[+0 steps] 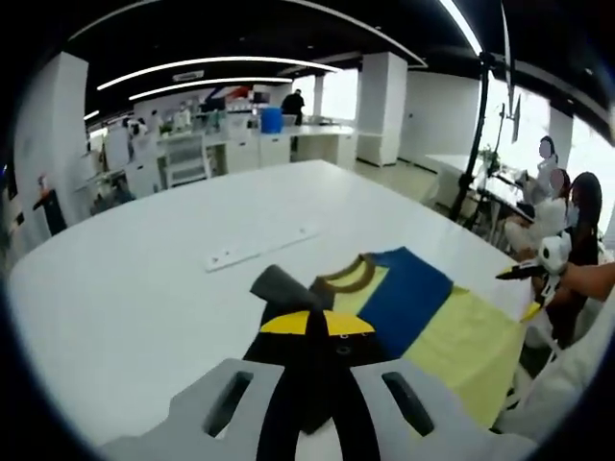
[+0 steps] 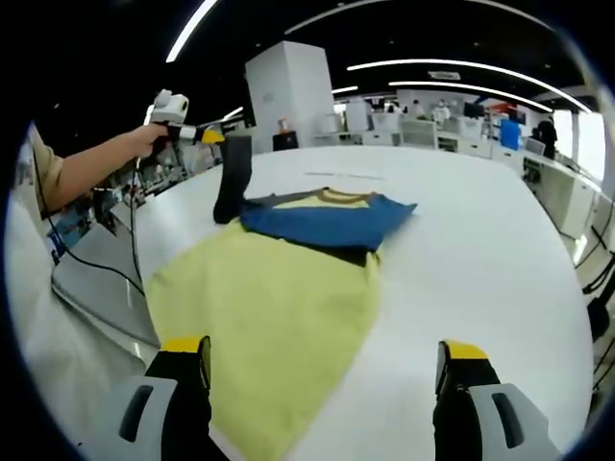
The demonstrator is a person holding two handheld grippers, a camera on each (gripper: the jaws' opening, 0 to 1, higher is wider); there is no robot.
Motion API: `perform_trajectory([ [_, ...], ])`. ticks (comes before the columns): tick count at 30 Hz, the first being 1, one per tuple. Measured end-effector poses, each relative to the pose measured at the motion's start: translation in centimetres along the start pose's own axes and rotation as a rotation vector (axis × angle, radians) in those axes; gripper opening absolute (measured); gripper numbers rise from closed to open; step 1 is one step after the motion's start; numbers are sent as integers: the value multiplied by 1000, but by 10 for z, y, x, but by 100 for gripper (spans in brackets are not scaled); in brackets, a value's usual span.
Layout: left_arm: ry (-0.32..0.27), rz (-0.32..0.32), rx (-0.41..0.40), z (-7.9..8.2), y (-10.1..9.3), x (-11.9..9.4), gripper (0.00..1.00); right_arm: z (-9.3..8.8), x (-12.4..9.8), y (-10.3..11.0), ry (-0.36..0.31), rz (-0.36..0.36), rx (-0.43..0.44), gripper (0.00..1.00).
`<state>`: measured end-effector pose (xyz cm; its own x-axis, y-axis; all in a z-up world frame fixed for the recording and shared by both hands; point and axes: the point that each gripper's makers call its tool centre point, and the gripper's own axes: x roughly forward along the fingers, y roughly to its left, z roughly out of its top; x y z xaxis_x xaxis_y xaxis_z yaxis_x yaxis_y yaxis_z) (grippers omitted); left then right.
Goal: Fold the garment on the visible template until the final outline fits inside the template.
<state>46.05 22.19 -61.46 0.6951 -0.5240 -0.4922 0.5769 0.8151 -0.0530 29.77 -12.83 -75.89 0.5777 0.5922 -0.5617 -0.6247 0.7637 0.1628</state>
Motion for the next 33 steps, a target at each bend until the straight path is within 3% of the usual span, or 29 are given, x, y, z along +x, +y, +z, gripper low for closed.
perform_trajectory([
  [9, -19, -30, 25, 16, -16, 6, 0, 0, -4, 2, -17, 5, 0, 97],
  [33, -36, -93, 58, 37, -51, 31, 0, 1, -8, 4, -39, 16, 6, 98],
])
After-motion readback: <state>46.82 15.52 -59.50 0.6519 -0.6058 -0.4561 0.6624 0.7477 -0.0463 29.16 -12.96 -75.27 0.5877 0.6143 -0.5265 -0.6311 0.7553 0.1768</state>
